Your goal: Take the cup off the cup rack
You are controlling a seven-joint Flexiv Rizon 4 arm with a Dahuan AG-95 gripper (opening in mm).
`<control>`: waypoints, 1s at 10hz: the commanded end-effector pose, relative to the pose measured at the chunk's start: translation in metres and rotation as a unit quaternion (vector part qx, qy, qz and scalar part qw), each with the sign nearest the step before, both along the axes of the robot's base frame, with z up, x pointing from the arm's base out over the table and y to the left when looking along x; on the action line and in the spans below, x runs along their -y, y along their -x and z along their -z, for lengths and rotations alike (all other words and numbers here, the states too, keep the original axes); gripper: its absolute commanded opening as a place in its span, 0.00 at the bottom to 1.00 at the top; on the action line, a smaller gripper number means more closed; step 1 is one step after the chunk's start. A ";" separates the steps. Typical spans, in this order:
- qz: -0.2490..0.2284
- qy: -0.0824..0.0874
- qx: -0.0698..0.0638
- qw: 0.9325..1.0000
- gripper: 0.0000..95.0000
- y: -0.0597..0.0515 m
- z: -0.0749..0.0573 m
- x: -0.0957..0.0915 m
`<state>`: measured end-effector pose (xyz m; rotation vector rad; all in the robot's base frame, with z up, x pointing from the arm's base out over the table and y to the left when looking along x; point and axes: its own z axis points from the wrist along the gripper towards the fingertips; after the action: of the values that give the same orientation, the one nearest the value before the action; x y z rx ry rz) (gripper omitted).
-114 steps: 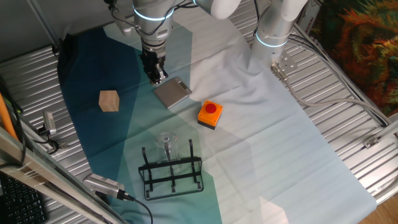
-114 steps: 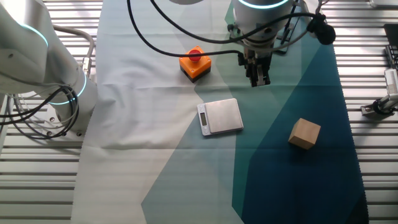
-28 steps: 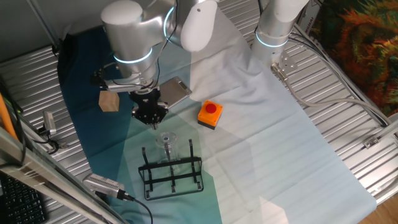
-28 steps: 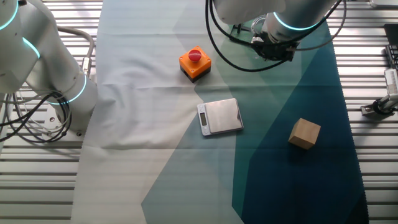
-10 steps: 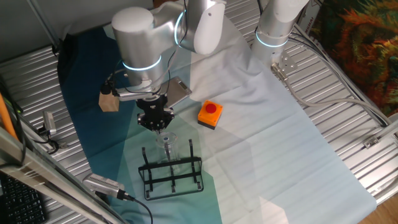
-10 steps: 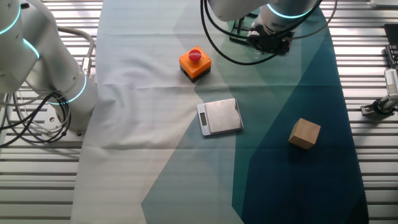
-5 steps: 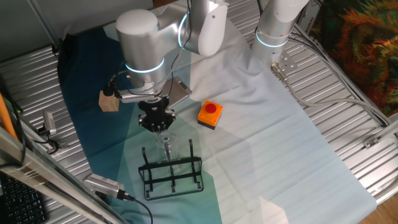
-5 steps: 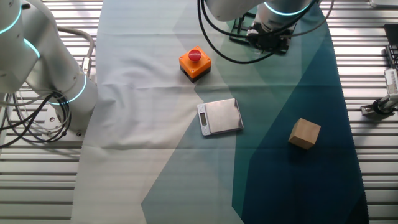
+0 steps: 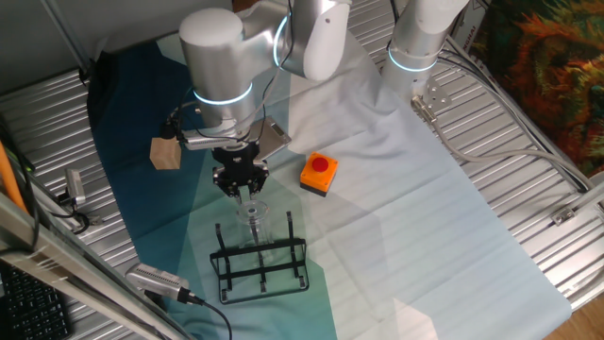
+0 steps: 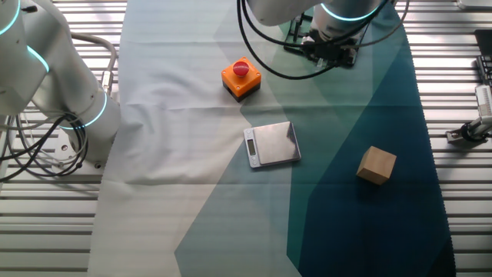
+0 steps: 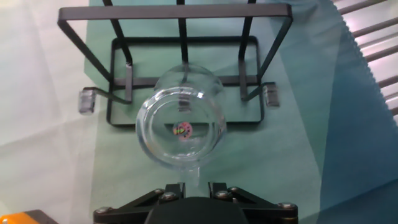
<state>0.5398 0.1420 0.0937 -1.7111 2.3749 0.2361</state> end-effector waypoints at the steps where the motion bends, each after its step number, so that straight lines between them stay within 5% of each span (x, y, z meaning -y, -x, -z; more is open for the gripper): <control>1: -0.002 0.000 0.003 1.000 0.20 0.005 0.000 0.000; 10: -0.025 -0.010 0.045 0.999 0.20 0.010 0.000 -0.013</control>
<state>0.5304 0.1542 0.0922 -1.7366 2.2616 0.1896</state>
